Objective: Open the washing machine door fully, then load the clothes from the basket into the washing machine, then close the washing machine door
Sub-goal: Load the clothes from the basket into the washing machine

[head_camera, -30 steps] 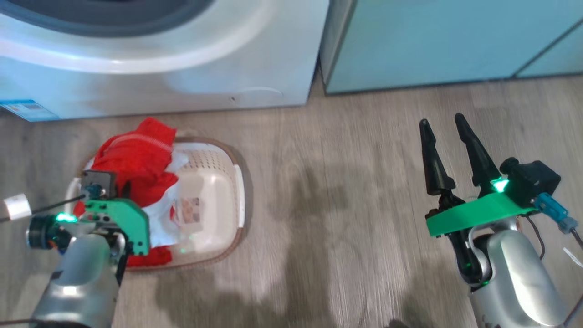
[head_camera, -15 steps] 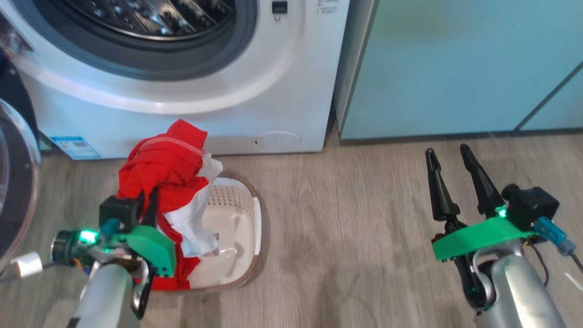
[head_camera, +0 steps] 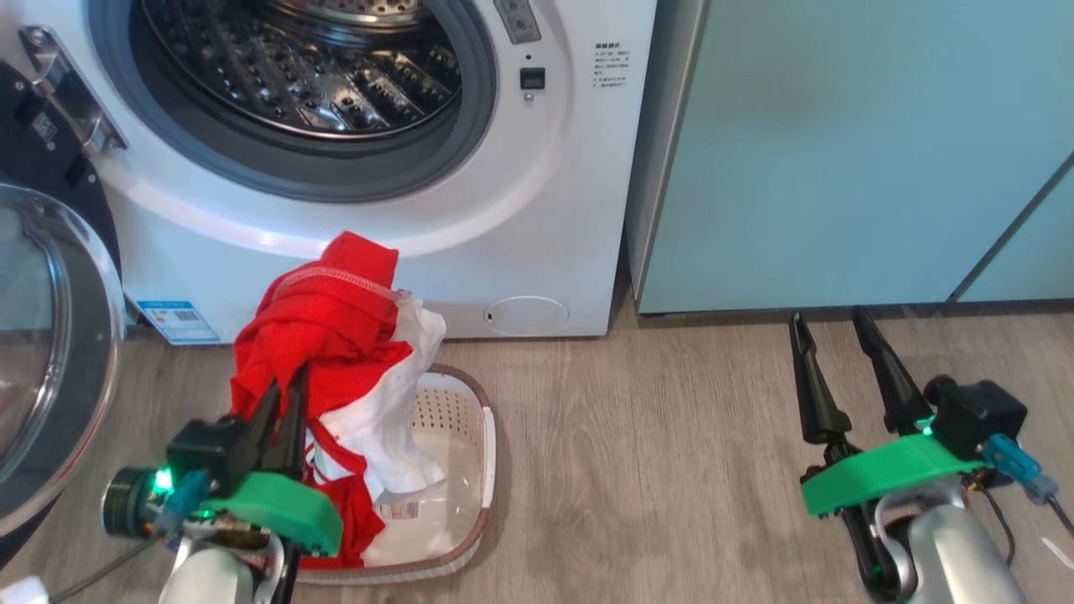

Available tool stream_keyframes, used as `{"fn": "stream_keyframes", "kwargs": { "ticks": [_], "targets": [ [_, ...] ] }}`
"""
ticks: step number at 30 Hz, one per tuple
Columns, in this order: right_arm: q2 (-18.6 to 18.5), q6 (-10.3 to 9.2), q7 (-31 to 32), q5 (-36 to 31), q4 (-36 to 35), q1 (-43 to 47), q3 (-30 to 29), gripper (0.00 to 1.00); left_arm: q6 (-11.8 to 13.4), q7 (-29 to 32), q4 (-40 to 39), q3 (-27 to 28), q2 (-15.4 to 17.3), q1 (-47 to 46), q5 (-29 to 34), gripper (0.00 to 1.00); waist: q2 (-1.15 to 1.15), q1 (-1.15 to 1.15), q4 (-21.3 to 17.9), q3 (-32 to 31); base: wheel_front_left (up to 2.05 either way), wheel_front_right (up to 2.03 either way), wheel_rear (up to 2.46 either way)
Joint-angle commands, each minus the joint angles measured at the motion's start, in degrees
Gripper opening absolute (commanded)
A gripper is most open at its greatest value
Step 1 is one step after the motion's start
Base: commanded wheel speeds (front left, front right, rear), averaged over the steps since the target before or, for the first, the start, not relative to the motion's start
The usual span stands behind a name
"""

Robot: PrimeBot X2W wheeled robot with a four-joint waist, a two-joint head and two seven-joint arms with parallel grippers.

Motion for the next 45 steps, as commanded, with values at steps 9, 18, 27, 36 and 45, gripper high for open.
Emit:
{"fn": "stream_keyframes", "kwargs": {
  "ticks": [9, 18, 27, 36, 45],
  "targets": [
    [0.0, 0.00, -0.5, -0.1, -1.6, 0.2, 1.1, 1.00, -2.8, -0.8, -7.5, 4.9, -2.0, 2.1, -0.2, 0.00, 0.00, 0.01, 0.0, -1.3, 0.00, 0.00, 0.00],
    [0.0, 0.00, -0.5, 0.1, -1.5, 0.5, 1.5, 1.00, -3.5, -0.8, -8.8, 4.3, -2.6, 3.2, -0.4, 0.00, 0.00, 0.01, 0.1, -2.0, 0.00, 0.00, 0.00],
    [0.0, 0.00, -0.5, 0.2, -1.5, 0.8, 2.0, 1.00, -3.2, -0.8, -9.3, 4.0, -2.7, 3.6, -1.0, 0.00, 0.00, 0.01, -0.4, -2.1, 0.00, 0.00, 0.00],
    [0.0, 0.00, -0.5, -0.2, -2.1, 0.4, 2.2, 1.00, -3.1, -0.8, -9.7, 4.3, -2.7, 2.5, -2.0, 0.00, 0.00, 0.01, -1.5, 0.5, 0.00, 0.00, 0.00],
    [0.0, 0.00, -0.5, -0.1, -4.1, -3.4, 2.4, 1.00, -4.2, -0.8, -10.6, 9.0, -2.6, -8.4, -2.1, 0.00, 0.00, 0.01, -4.3, 12.5, 0.00, 0.00, 0.00]
  ]
}}
